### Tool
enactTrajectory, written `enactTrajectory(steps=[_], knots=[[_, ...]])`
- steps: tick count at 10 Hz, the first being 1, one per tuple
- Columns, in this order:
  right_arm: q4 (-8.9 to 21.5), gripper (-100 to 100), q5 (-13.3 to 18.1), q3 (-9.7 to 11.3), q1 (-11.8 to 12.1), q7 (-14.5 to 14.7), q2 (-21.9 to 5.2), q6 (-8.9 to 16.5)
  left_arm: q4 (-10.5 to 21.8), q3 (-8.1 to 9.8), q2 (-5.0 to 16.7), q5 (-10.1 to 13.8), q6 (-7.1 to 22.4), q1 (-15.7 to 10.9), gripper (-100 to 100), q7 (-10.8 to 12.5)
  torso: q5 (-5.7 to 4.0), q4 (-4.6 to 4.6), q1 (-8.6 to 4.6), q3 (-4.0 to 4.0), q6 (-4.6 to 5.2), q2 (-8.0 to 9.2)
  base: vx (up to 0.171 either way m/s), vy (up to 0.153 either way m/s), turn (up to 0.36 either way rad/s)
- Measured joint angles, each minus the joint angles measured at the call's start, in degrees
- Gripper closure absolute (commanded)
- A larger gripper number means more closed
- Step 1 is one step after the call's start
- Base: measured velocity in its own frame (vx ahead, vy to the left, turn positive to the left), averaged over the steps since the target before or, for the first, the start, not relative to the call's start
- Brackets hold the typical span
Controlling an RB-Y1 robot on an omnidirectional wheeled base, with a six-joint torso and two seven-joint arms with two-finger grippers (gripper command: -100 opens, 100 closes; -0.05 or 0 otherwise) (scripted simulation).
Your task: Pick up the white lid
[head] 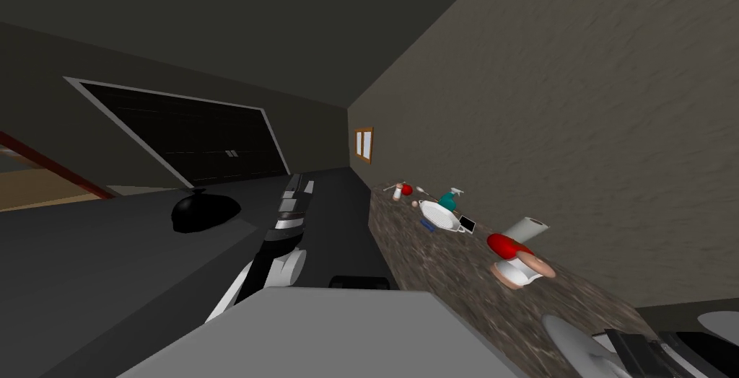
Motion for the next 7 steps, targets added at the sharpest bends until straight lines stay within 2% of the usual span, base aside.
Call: enactTrajectory(steps=[1,5,6,7], knots=[[-0.11,100,-0.02,-0.01,0.11,-0.07,-0.05,0.07,0.00,0.00,0.00,0.00,0.00,0.00,0,0.00,0.00,-0.01,0.00,-0.03,-0.02,-0.05,0.000,0.000,0.000],[-0.05,100,0.00,0.02,0.14,-0.13,-0.07,0.10,0.00,0.00,0.00,0.00,0.00,0.00,0,0.00,-0.04,0.00,-0.06,-0.03,-0.06,-0.07,0.000,0.000,0.000],[-0.06,0,0.01,0.03,0.14,-0.10,-0.08,0.08,0.00,0.00,0.00,0.00,0.00,0.00,0,0.00,-0.04,0.01,-0.06,-0.03,-0.05,-0.07,0.000,0.000,0.000],[-0.06,100,0.01,0.03,0.14,-0.10,-0.08,0.08,0.00,0.00,0.00,0.00,0.00,0.00,0,0.00,-0.05,0.01,-0.07,-0.03,-0.05,-0.07,0.040,-0.009,-0.237]])
